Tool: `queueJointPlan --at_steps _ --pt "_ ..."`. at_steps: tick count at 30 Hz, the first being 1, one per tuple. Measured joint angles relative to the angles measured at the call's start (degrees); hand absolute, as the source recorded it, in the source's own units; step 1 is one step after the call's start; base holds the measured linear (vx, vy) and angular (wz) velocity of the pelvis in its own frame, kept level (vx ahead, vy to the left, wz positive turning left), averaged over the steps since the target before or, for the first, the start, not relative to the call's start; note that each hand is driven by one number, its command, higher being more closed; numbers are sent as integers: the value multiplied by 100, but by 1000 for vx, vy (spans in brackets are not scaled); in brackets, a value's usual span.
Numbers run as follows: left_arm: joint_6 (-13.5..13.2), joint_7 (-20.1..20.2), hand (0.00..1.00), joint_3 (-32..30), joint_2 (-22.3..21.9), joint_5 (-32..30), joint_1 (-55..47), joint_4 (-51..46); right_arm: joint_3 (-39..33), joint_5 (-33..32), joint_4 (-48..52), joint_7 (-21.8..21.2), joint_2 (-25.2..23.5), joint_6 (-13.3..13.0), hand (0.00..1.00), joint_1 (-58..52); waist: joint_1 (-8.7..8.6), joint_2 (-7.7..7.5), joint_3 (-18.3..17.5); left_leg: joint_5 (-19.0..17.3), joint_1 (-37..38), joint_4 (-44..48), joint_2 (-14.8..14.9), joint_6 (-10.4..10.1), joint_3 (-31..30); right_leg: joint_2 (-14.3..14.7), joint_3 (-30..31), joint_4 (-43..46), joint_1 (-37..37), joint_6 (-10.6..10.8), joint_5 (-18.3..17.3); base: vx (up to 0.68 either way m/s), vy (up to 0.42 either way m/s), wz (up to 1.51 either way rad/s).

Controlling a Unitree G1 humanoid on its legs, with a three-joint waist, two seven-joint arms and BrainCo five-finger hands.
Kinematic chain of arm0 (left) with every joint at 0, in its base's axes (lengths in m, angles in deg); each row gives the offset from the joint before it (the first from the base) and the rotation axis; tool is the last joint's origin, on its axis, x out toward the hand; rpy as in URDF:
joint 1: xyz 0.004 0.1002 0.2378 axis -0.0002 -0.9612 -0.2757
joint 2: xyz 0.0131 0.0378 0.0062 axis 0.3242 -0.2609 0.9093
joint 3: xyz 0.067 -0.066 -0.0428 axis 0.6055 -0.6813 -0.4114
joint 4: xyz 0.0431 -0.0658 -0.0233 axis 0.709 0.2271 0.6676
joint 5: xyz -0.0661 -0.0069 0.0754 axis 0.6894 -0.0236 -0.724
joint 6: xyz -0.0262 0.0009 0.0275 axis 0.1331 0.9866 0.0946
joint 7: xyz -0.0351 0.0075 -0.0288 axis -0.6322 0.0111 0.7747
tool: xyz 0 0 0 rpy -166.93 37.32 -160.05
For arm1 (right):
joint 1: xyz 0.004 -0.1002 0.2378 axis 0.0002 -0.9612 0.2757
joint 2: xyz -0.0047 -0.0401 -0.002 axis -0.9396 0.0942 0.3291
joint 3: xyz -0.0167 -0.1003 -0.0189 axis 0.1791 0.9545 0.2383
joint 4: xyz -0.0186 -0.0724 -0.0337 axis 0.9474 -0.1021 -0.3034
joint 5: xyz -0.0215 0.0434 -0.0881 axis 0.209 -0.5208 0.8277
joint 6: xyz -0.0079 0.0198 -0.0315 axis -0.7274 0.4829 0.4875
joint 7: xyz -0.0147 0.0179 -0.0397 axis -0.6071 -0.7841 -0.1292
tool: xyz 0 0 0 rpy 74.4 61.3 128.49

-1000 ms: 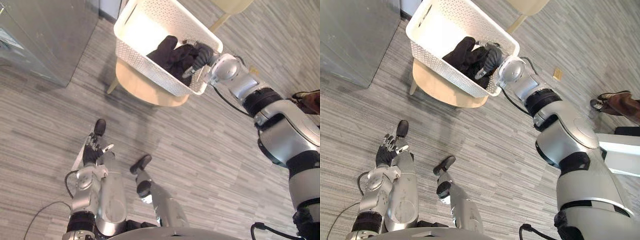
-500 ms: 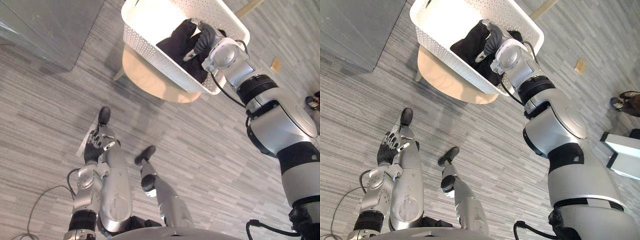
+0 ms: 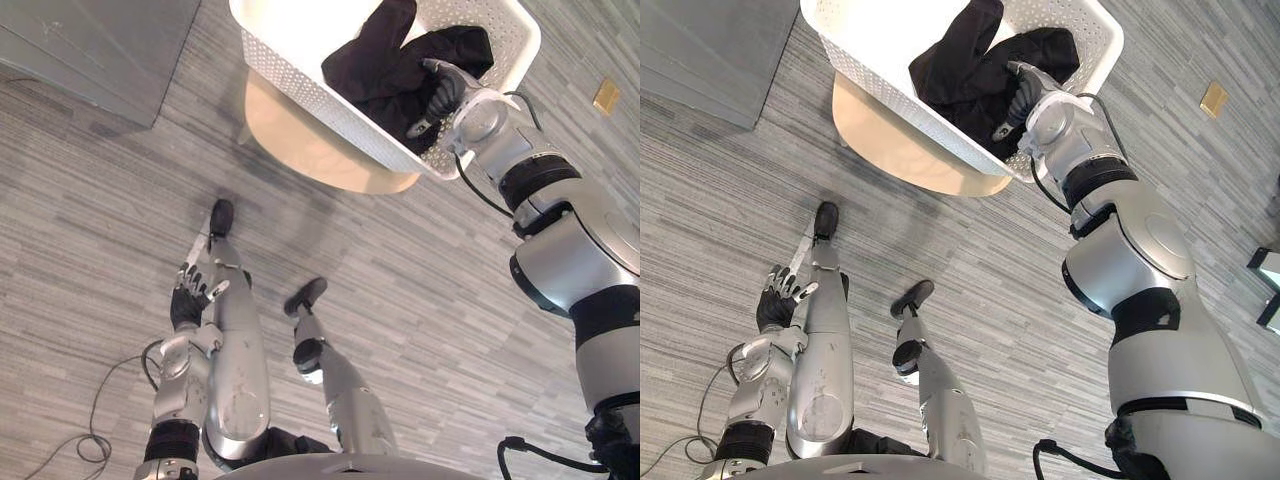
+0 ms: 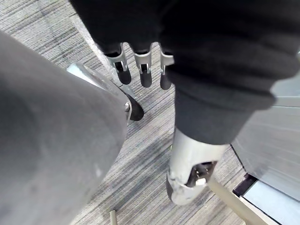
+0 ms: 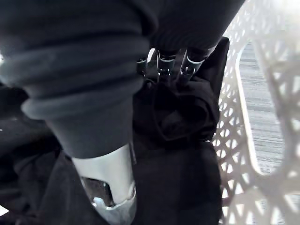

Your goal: Pick up the laundry basket with both hands and put the clothes into the washing machine.

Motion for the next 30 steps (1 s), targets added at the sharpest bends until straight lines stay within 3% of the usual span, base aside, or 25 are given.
queueJointPlan --at_steps 8,10,11,20,30 --pt "-8 37 0 -16 -258 26 3 -69 -139 -47 75 7 38 -49 0 -229 63 265 -21 19 -113 -31 -10 5 62 -11 62 -30 -152 -7 -5 99 108 -5" --pt "-9 42 0 -22 -260 73 5 -80 -244 -87 183 25 34 -91 0 -255 56 266 -22 20 -111 -41 -12 5 109 -13 144 -81 -156 -8 -4 78 70 -7" --pt "-10 41 0 -27 -260 121 11 -80 -272 -119 278 82 28 -101 100 -285 53 266 -22 20 -111 -47 -16 4 127 -14 144 -107 -158 -10 -2 79 62 -5" --pt "-62 47 0 -38 -511 248 185 -231 -928 -529 700 268 -112 -135 100 -447 -2 331 -53 52 -88 -129 -18 -3 133 -8 170 -145 -167 -115 80 98 104 0" --pt "-16 157 0 -35 -553 279 235 -264 -2269 -1910 1419 270 -571 -285 100 -1056 -53 330 -54 89 57 -80 7 -23 107 4 174 -88 -15 -116 83 87 99 2"
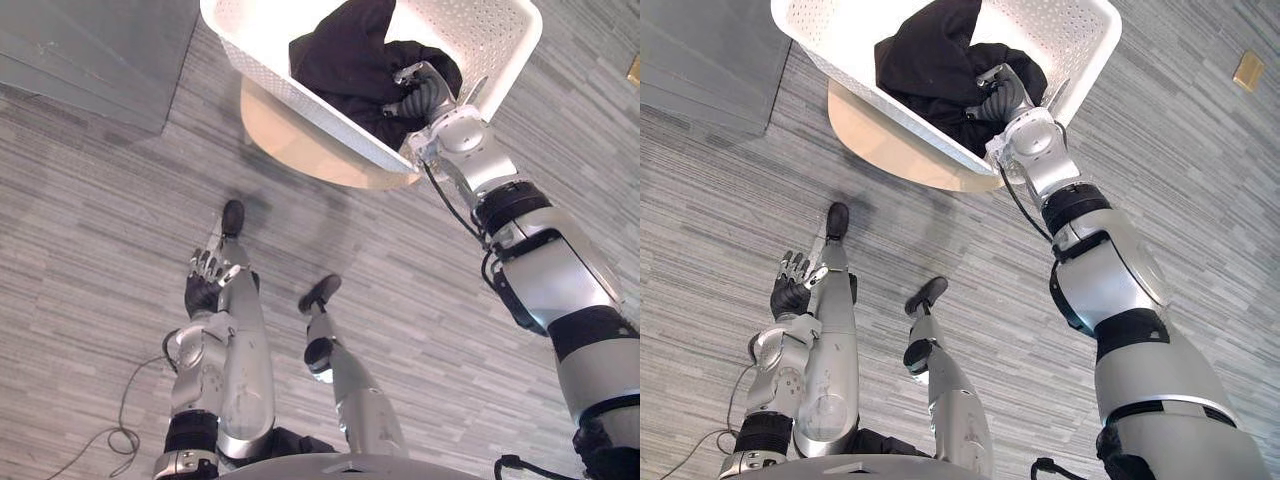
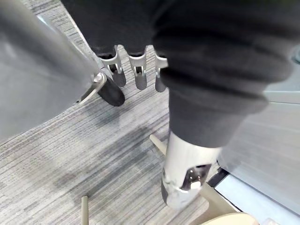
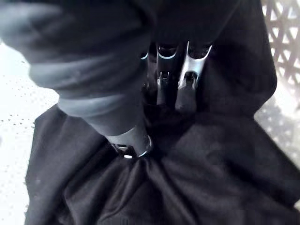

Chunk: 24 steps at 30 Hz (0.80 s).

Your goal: Pick up the laundry basket with both hands and put the clothes into the washing machine.

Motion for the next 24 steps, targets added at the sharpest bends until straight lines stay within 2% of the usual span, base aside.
queueJointPlan --at_steps 6,11,13,16,20,22,23,24 --pt "141 11 0 5 3 -8 2 10 -955 -798 458 114 -462 -82 100 -366 3 0 0 -16 271 -62 50 35 0 10 7 117 186 0 -1 59 98 2" --pt "178 13 0 -16 7 -52 4 -34 -1681 -1267 959 252 -770 -104 100 -791 2 -2 -1 154 713 -457 15 -20 22 7 27 129 444 -11 -11 55 79 10" --pt "216 13 0 7 22 -60 4 -116 -2103 -1531 1250 376 -906 -179 100 -980 -21 -2 -1 290 880 -683 -51 -47 20 -24 69 128 524 -146 -111 53 68 16" --pt "245 12 0 31 147 -86 21 -335 -2596 -1790 1588 556 -1160 -262 100 -1110 -39 -3 -2 444 1011 -903 -94 -91 13 -21 117 126 560 -233 -202 51 71 8" --pt "290 -3 0 29 383 -347 7 -774 -3102 -2058 2595 772 -1708 -459 100 -1730 -160 -3 -1 525 1225 -1060 -189 -155 -149 -27 123 111 740 -251 -334 50 72 11" --pt "294 -8 0 32 419 -533 -19 -1078 -3173 -2113 3167 840 -2005 -516 100 -2121 -206 -3 -1 522 1313 -1069 -214 -157 -181 -40 148 111 816 -251 -349 33 105 6" --pt "292 -21 0 56 430 -767 -35 -1419 -3193 -2215 3658 885 -2280 -593 100 -2453 -287 -4 -1 522 1354 -1081 -291 -158 -232 -90 167 123 875 -235 -460 14 95 14" --pt "292 -23 0 64 435 -803 -34 -1483 -3194 -2222 3751 893 -2328 -603 100 -2510 -291 -4 -1 522 1358 -1083 -309 -158 -245 -99 179 126 879 -245 -483 4 102 18"
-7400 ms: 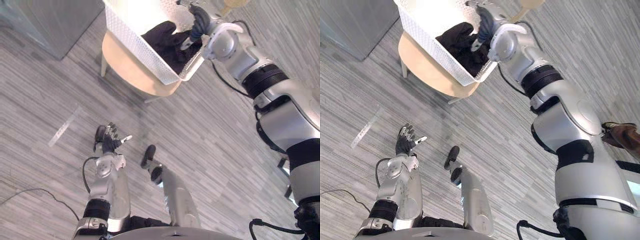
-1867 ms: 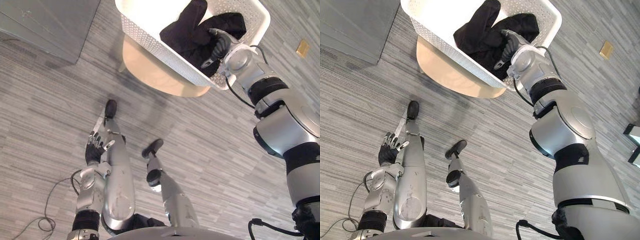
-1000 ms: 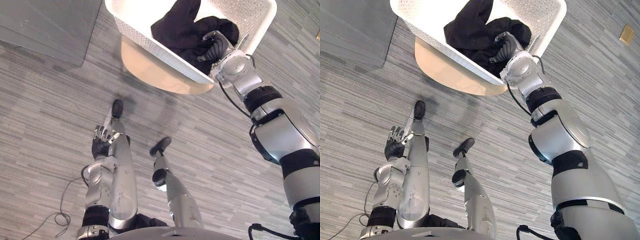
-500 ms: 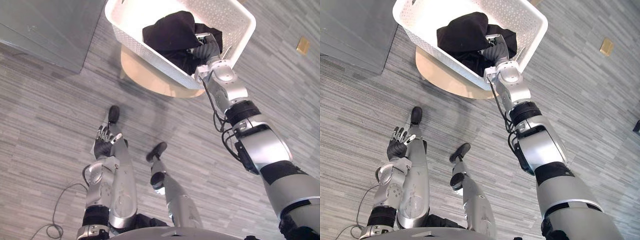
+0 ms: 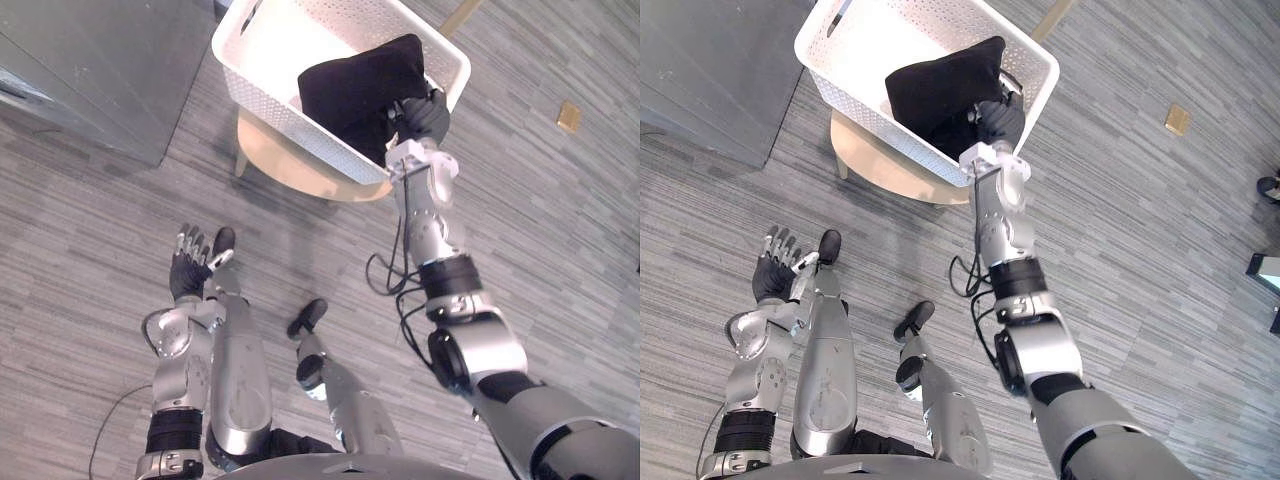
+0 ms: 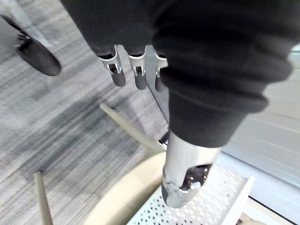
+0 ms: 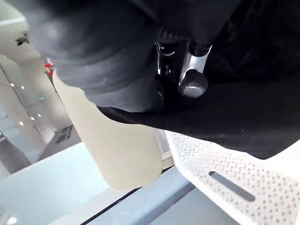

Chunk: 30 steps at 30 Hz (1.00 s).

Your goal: Pick up the laundry basket with both hands and put the clothes into the washing machine.

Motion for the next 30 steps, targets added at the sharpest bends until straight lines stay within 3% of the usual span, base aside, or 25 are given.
queueJointPlan --at_steps 2,3,7,10,14,19,23,25,30 --pt "-1 -73 0 26 31 -185 -3 -351 17 -55 436 45 -258 -49 100 -241 -11 -6 3 4 5 -13 -62 -7 -18 -40 35 1 10 13 -140 -6 48 12" --pt "-7 -187 0 20 76 -420 8 -711 104 -218 813 56 -573 -105 100 -448 -47 -18 9 43 19 -59 -157 -60 -39 -104 76 -16 46 -26 -409 -4 27 12" --pt "-18 -468 0 60 148 -976 184 -1269 409 -492 1169 55 -1214 -119 100 -668 -150 -29 15 176 207 -323 -192 -103 -186 -74 -5 -61 161 14 -490 -13 31 12" --pt "-45 -609 0 518 363 -1296 511 -1720 599 -634 1476 50 -1246 -188 100 -615 -144 -47 21 464 338 -676 -236 -108 -196 -101 -77 -67 177 29 -480 12 79 17" --pt "-176 -649 0 886 768 -1297 1272 -1806 932 -732 1607 38 -1259 -259 100 -466 -147 -105 49 571 475 -769 -301 -104 -177 -178 -74 -23 226 -8 -410 27 78 1" --pt "-359 -885 0 1168 1307 -1525 2517 -1227 1244 -846 1607 31 -1261 -355 100 -424 -202 -132 63 562 689 -770 -333 -110 -135 -215 -47 -10 401 -9 -421 13 35 -1" --pt "-401 -995 0 1687 1989 -1728 3287 -210 1409 -862 1606 35 -1261 -365 100 -307 -277 -154 73 563 733 -770 -320 -109 -67 -232 -12 43 385 -46 -463 -16 35 -7" --pt "-379 -988 0 2060 2436 -1736 3648 459 1502 -911 1607 35 -1260 -385 100 -157 -355 -251 118 563 740 -769 -309 -108 -38 -248 16 124 343 -53 -497 -15 36 -5" --pt "-204 -997 0 2204 2648 -1739 4005 1344 1657 -1167 1810 59 -1262 -391 100 -142 -454 -256 114 563 725 -763 -313 -104 -15 -288 2 233 284 -36 -529 1 1 -1"
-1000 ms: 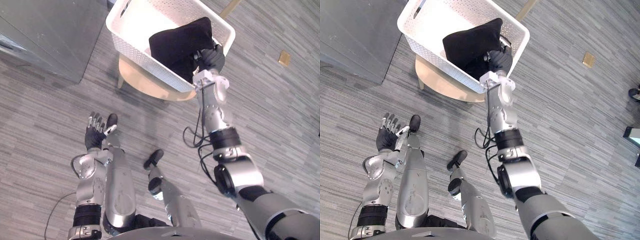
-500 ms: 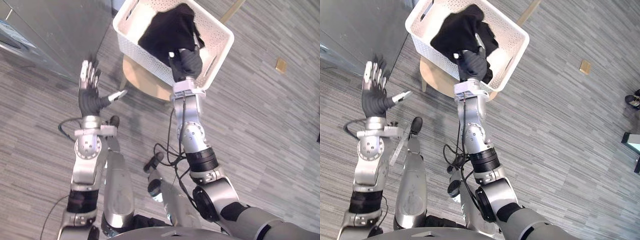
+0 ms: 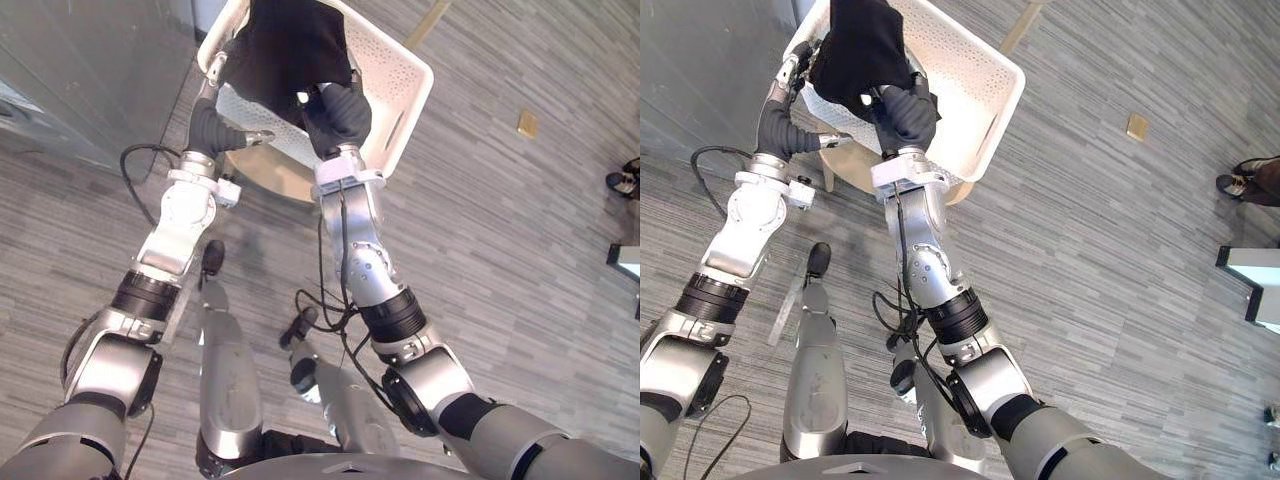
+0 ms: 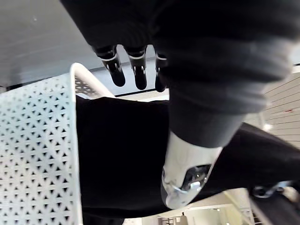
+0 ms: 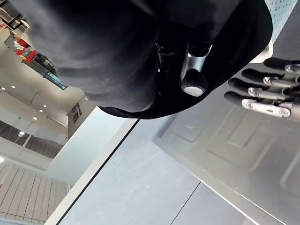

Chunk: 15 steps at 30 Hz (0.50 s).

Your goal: Pick up the laundry basket with both hands and put the clothes into the washing machine.

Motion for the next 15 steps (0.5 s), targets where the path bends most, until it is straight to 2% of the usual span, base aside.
queueJointPlan --at_steps 6,10,15 --pt "270 174 0 208 19 5 260 490 96 -135 1029 3 -5 -71 100 -146 -59 1 1 -184 -100 302 39 2 19 -38 -11 236 -59 4 -152 1 0 -1" --pt "305 214 0 175 -155 -2 322 500 225 -142 1416 -3 -10 -76 100 -282 -89 5 3 -386 -232 638 77 10 19 -55 -10 420 -118 3 -279 -2 8 -4" --pt "313 -302 0 -489 -704 -225 588 689 480 -183 1481 -6 -23 -92 100 -536 -202 14 9 -473 -288 819 89 -9 18 -76 -41 534 -137 23 -337 5 5 -2"
